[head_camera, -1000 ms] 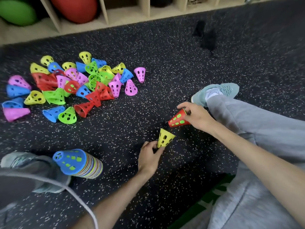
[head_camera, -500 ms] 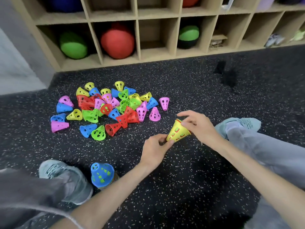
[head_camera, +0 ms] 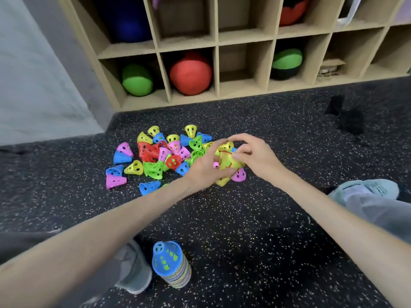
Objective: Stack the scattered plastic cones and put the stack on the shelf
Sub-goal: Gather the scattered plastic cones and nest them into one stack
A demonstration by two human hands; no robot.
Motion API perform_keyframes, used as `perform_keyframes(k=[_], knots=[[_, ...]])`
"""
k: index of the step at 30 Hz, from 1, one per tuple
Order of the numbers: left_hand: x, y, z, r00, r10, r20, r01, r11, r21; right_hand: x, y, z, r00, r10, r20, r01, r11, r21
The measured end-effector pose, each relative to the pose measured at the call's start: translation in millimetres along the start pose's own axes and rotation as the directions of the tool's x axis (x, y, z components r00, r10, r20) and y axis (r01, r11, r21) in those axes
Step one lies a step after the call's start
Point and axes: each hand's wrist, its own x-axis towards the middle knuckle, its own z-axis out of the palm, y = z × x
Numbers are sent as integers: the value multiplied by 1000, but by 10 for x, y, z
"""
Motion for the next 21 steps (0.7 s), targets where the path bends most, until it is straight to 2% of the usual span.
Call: perform_keyframes(k=[5, 9, 13, 18, 21], knots=[[252, -312, -127, 999, -40, -8, 41, 999, 19, 460, 176, 175, 992, 76, 105, -80, 996, 31], [503, -625, -102, 996, -77, -38, 78, 996, 32, 836, 467, 259, 987, 107, 122, -117, 990, 78], [619, -1034, 18, 985, -170, 9, 170, 985, -4, 1137, 866, 250, 981, 171, 92, -175, 984, 29], [654, -1603, 304, 965, -227, 129, 226, 974, 22, 1365, 1477, 149, 959, 282, -5, -282, 957, -68], [690, -1915, 490, 952, -260, 160, 267, 963, -20, 1491, 1805, 161, 948, 316, -42, -319, 940, -124]])
